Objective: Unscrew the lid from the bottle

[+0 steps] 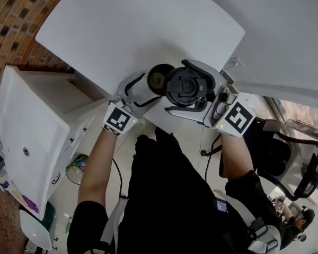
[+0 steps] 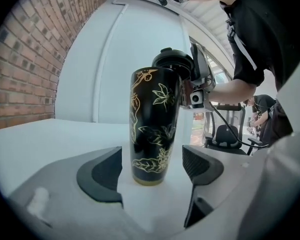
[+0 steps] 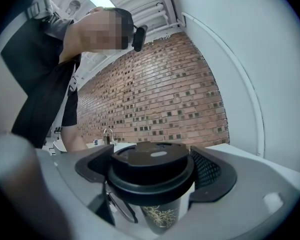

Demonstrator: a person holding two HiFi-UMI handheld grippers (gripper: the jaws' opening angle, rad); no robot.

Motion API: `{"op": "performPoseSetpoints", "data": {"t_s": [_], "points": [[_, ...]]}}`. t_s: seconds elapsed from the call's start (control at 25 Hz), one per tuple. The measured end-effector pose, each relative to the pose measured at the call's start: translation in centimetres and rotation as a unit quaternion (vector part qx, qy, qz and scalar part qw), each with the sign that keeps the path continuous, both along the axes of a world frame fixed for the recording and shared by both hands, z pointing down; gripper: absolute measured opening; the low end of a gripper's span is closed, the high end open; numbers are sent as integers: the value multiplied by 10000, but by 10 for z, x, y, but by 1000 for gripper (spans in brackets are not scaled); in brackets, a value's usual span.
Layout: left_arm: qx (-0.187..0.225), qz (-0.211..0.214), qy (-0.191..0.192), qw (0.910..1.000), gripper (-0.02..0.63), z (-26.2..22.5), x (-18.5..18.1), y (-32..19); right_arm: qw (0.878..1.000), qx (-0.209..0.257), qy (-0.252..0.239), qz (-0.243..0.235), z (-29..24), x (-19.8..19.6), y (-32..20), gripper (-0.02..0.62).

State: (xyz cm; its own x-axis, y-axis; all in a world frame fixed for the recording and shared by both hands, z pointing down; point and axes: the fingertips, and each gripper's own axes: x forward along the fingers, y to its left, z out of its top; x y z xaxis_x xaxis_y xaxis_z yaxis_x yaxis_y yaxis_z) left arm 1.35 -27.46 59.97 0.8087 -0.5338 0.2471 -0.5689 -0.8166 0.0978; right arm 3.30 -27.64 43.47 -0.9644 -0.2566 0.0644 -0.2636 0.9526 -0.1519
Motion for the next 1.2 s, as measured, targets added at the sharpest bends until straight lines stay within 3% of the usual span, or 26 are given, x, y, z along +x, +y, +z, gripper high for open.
{"op": "performPoseSetpoints", "data": {"t_s": [0.24, 0.48, 0.72, 0.8, 0.88, 0.92, 1.2], "points": [[-140, 13, -72, 9999, 387, -14, -22, 26, 9997, 147, -57, 173, -19, -11, 16, 476], [124, 178, 324, 9992, 383, -100, -58, 35, 9922, 1158, -249, 383, -98, -24, 55, 476], [216, 166, 683, 9973, 373, -171, -57, 78, 9889, 1441, -4, 369, -143, -20, 117, 476], [367, 78, 591, 9975, 307, -183, -59, 88, 9884, 1478, 54, 357, -147, -23, 131, 476], [506, -52, 538, 9973, 77, -192, -60, 105, 9880, 1517, 11, 289, -148, -25, 151, 476], [509, -103, 534, 9972, 2, -194, -60, 115, 9884, 1500, -31, 240, -146, -26, 163, 476], [408, -99, 481, 9980, 2, -199, -39, 187, 9941, 1036, -331, -11, -133, -14, 242, 476]]}}
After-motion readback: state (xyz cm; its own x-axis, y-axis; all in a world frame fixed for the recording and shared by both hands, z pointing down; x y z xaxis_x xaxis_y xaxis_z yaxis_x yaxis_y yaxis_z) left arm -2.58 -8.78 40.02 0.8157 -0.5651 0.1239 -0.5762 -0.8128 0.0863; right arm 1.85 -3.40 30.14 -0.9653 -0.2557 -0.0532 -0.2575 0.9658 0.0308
